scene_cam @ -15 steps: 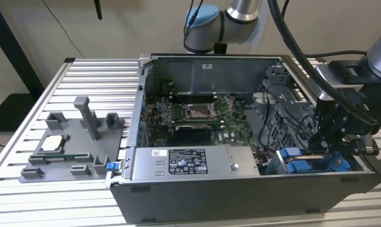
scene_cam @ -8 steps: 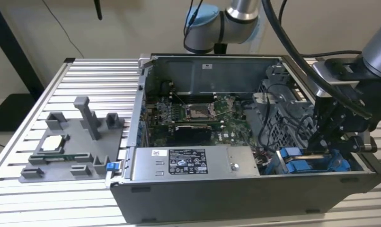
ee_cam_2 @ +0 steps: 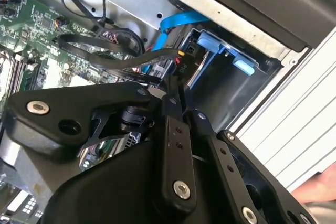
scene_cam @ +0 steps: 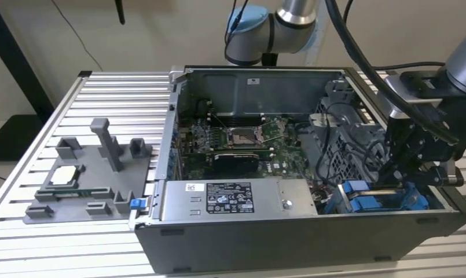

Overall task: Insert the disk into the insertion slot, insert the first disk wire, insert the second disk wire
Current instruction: 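Insert the second disk wire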

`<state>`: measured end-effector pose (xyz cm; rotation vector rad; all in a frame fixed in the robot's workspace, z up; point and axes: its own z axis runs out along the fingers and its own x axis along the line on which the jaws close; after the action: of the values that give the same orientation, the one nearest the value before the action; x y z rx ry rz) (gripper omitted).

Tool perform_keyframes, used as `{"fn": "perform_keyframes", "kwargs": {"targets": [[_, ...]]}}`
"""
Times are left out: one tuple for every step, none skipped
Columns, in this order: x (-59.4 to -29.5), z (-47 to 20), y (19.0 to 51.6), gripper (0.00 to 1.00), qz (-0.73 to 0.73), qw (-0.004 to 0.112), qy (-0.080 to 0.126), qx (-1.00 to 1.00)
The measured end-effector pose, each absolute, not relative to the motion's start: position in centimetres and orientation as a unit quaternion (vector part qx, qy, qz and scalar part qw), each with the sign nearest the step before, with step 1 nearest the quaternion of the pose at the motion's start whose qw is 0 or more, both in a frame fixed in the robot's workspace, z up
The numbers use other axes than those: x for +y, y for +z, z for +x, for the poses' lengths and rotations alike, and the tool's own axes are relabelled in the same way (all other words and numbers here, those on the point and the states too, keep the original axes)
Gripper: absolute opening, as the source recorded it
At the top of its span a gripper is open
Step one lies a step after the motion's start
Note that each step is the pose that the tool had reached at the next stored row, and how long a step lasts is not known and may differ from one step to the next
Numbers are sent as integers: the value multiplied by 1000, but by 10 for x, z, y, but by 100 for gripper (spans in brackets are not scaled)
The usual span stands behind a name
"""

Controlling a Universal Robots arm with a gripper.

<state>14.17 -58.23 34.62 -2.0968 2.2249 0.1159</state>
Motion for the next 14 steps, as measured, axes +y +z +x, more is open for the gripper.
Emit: {"fn": "perform_keyframes", "kwargs": {"targets": [[-582,142,346,0,-685,41,38,727],[-582,142,346,0,-685,41,38,727],[-582,142,346,0,-685,41,38,727],[-582,142,345,0,-685,41,38,727],[-582,142,345,0,-685,41,37,727],[-582,142,345,0,-685,41,37,727],[-582,142,345,0,-685,41,37,727],[-582,142,344,0,-685,42,37,727],[-582,142,344,0,-685,42,37,727],[-582,142,344,0,-685,42,36,727],[-582,142,343,0,-685,42,36,726],[-582,142,343,0,-685,42,36,726],[-581,142,343,0,-685,42,36,727],[-581,142,342,0,-685,43,36,726]]}}
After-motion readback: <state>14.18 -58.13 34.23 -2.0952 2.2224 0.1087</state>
